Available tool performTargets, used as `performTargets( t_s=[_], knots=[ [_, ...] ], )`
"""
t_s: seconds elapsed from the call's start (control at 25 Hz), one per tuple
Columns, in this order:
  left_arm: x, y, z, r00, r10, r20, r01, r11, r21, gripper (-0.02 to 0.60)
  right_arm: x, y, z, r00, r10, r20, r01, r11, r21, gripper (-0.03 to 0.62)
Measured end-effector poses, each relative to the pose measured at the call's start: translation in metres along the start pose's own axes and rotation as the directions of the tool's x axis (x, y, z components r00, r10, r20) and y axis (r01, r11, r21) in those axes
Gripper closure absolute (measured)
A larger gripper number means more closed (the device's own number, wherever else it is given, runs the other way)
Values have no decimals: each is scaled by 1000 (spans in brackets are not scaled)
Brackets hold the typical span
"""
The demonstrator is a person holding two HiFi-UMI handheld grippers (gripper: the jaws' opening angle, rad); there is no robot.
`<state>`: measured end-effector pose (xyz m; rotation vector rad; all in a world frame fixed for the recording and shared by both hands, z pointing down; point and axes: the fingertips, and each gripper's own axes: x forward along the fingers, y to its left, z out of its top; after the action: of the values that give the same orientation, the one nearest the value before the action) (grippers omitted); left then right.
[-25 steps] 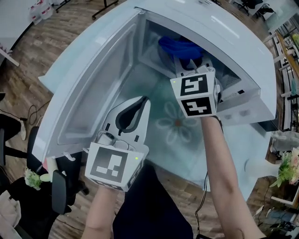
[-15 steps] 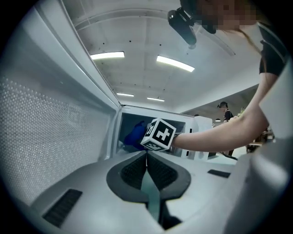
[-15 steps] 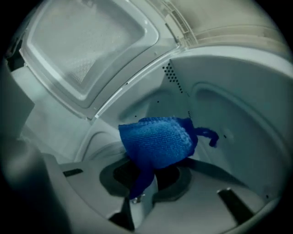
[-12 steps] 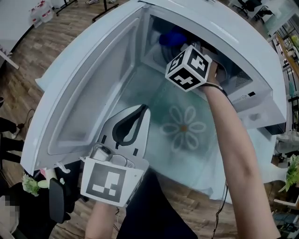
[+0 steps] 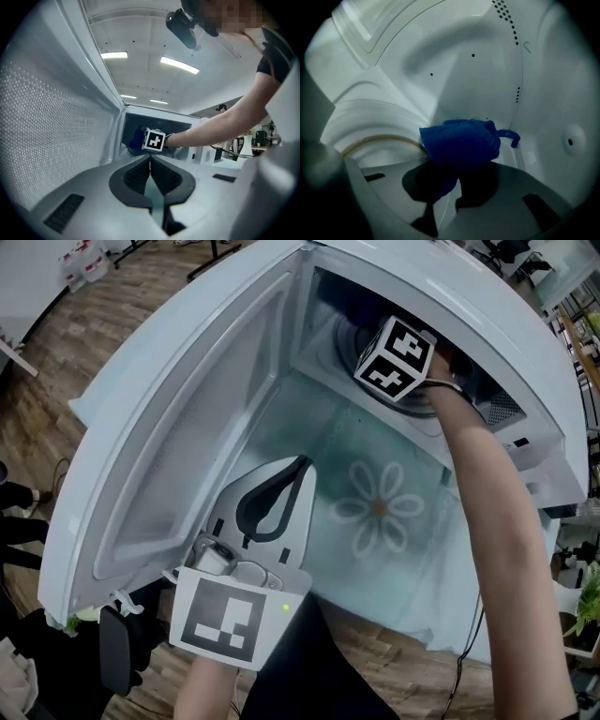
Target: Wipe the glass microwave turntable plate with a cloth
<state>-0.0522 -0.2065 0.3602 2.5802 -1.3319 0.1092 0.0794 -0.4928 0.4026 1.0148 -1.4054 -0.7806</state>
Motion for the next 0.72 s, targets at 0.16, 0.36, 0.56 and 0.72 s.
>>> performTargets(
  t_s=[0.16,0.36,0.56,0.72],
  knots=[
    [8,2,-3,1000,-4,-11,4,1000,10,574,11,1,-3,1000,-7,-16,5,990,-139,536],
    [13,1,-4,1000,-8,-9,8,1000,9,574,21,10,-5,998,8,-56,-25,953,-303,536],
    [14,0,-6,1000,-16,-20,16,1000,19,574,26,17,-15,993,21,-115,-70,895,-440,537],
    [16,1,-7,1000,-17,-26,17,1000,19,574,24,18,-30,983,35,-180,-119,868,-483,537]
  ],
)
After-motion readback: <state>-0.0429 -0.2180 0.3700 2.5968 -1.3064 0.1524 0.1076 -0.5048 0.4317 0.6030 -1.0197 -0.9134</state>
